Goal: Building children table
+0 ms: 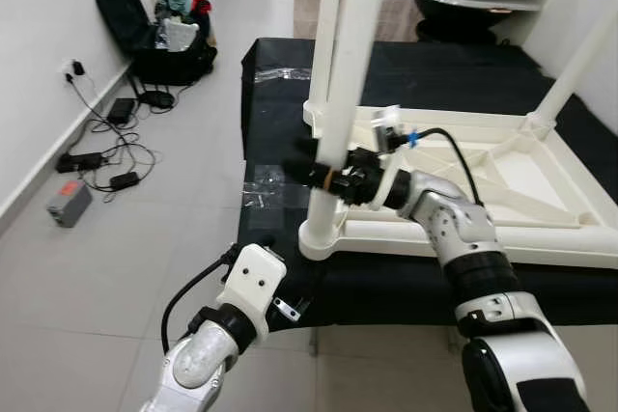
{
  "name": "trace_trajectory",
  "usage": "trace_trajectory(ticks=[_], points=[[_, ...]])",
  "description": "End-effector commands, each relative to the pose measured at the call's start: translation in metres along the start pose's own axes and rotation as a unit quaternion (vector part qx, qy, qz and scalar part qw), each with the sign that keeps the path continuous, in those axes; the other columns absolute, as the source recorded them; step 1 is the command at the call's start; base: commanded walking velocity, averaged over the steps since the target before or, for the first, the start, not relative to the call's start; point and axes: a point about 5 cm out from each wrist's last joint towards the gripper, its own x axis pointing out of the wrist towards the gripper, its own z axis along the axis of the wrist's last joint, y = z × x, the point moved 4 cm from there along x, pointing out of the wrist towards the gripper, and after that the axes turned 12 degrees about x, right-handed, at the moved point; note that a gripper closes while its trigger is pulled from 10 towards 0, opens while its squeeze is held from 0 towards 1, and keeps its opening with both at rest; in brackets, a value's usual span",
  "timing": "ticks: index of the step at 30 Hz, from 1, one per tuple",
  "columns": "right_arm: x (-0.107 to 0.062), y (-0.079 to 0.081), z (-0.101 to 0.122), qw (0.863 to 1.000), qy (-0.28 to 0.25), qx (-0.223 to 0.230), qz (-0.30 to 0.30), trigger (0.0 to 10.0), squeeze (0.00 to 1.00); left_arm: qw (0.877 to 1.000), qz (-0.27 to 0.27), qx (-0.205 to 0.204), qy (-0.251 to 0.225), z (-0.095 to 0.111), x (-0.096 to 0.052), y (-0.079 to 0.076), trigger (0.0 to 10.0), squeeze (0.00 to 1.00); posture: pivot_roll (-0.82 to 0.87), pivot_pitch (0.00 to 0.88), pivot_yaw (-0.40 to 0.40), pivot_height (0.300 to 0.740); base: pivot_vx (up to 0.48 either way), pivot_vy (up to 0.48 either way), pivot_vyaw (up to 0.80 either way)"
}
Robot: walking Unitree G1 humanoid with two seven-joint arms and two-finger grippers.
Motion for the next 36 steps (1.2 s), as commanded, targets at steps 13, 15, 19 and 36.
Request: trace_trajectory(ticks=[13, 15, 19, 36], points=[[0.006, -0.060, 0.013, 0.949, -0.046, -0.073, -0.303, 0.0, 0.00, 1.000, -0.001, -0.003, 0.005, -0.002, -0.002, -0.003, 10.0, 0.00, 0.12, 0.087, -0.088, 0.740, 0.000, 0.000, 0.00], [-0.007, -0.073, 0.019, 0.917, -0.070, -0.071, -0.387, 0.0, 0.00, 1.000, -0.002, -0.004, 0.005, -0.002, -0.002, -0.003, 10.0, 0.00, 0.12, 0.084, -0.085, 0.740, 0.000, 0.000, 0.00], [-0.049, -0.093, 0.020, 0.814, -0.118, -0.062, -0.565, 0.0, 0.00, 1.000, -0.003, -0.004, 0.004, -0.003, -0.002, -0.004, 10.0, 0.00, 0.12, 0.079, -0.084, 0.740, 0.000, 0.000, 0.00], [-0.046, -0.074, 0.005, 0.735, -0.213, -0.036, -0.643, 10.0, 1.00, 1.000, -0.005, -0.004, 0.003, -0.002, -0.001, -0.005, 10.0, 0.00, 0.11, 0.082, -0.084, 0.740, 0.000, 0.000, 0.00]])
